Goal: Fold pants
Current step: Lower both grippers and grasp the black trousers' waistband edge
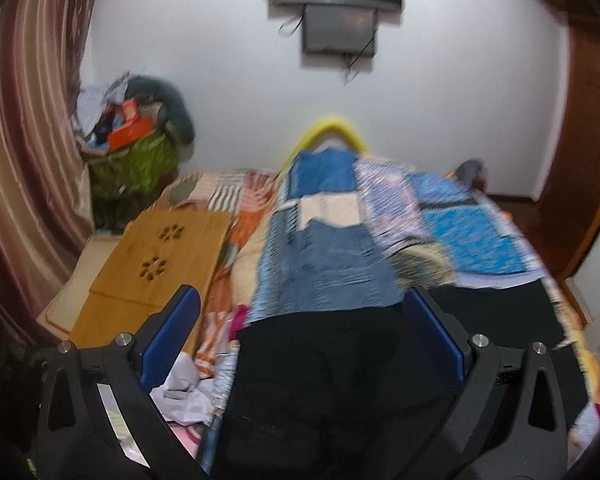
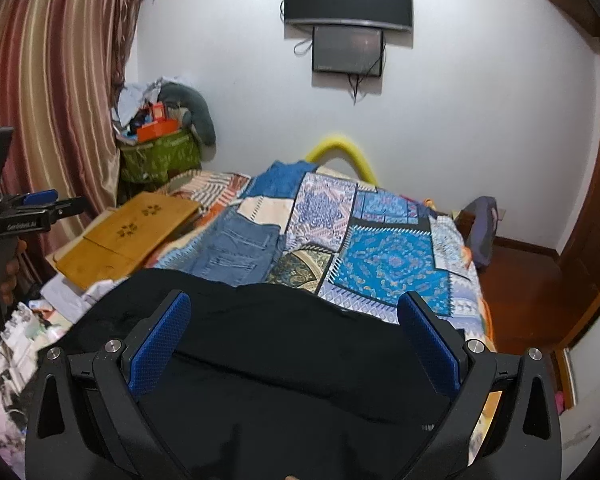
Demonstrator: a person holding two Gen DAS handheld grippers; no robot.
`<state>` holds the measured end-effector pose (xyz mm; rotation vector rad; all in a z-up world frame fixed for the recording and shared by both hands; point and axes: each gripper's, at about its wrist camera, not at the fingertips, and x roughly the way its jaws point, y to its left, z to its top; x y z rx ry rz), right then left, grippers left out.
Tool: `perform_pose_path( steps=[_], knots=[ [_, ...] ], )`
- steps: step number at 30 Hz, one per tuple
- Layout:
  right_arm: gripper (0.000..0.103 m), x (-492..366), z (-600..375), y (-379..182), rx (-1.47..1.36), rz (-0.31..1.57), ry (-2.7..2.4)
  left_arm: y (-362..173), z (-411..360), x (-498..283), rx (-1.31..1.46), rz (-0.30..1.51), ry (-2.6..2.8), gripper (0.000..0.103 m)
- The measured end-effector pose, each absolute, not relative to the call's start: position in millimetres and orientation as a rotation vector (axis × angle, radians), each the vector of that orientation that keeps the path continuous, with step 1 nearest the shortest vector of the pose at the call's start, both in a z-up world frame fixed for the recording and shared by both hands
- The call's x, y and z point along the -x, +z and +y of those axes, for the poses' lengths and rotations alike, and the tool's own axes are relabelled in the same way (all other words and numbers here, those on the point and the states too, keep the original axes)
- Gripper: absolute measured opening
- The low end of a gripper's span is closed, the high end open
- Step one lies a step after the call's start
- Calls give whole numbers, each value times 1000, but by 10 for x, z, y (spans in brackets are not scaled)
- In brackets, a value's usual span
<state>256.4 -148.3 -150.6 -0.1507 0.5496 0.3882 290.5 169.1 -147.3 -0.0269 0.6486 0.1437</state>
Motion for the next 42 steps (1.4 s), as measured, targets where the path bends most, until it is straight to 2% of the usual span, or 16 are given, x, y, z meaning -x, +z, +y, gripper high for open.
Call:
perform_pose_path(
  steps=[8, 12, 17, 21, 23, 24, 27, 29, 31, 33, 34, 35, 37, 39, 42],
  knots=[
    [102, -3268, -1471, -2010, 217, 645, 420, -2438, 2315, -3685, 27, 856, 245, 102],
    [101, -3621, -1466, -2283, 216, 720, 451, -2944, 2506, -3953, 73, 984, 242, 85],
    [98, -4048, -1368, -2642, 254, 818, 486, -3377, 2636, -4113, 131, 1086, 236, 79],
    [85, -4323, -1251, -2872, 275, 895, 538, -3556, 2668, -4183, 160, 1138, 219, 75],
    [85, -4405, -1177, -2960, 286, 929, 584, -3623, 2672, -4204, 176, 1157, 212, 74],
    [85, -4433, -1153, -2987, 294, 935, 600, -3657, 2672, -4221, 187, 1165, 204, 71],
    [84, -4493, -1049, -3067, 328, 964, 650, -3709, 2659, -4266, 229, 1182, 163, 52],
    [82, -4520, -1026, -3092, 328, 981, 674, -3701, 2636, -4274, 216, 1181, 173, 49],
    [65, -4579, -1052, -3129, 279, 1023, 705, -3661, 2584, -4258, 168, 1174, 190, 34],
    [59, -4593, -1075, -3147, 228, 1056, 727, -3607, 2536, -4241, 140, 1168, 187, 21],
    [53, -4576, -1076, -3148, 221, 1054, 727, -3575, 2508, -4230, 117, 1166, 198, 8],
    [49, -4543, -1071, -3144, 224, 1046, 731, -3542, 2488, -4218, 93, 1164, 210, 8],
    [27, -4493, -1055, -3115, 232, 1027, 718, -3480, 2471, -4192, 85, 1157, 210, 6],
    [10, -4471, -1055, -3078, 232, 1012, 704, -3403, 2469, -4178, 84, 1142, 207, 5],
    [7, -4445, -1051, -3013, 249, 987, 698, -3241, 2466, -4185, 77, 1101, 207, 5]
  ],
)
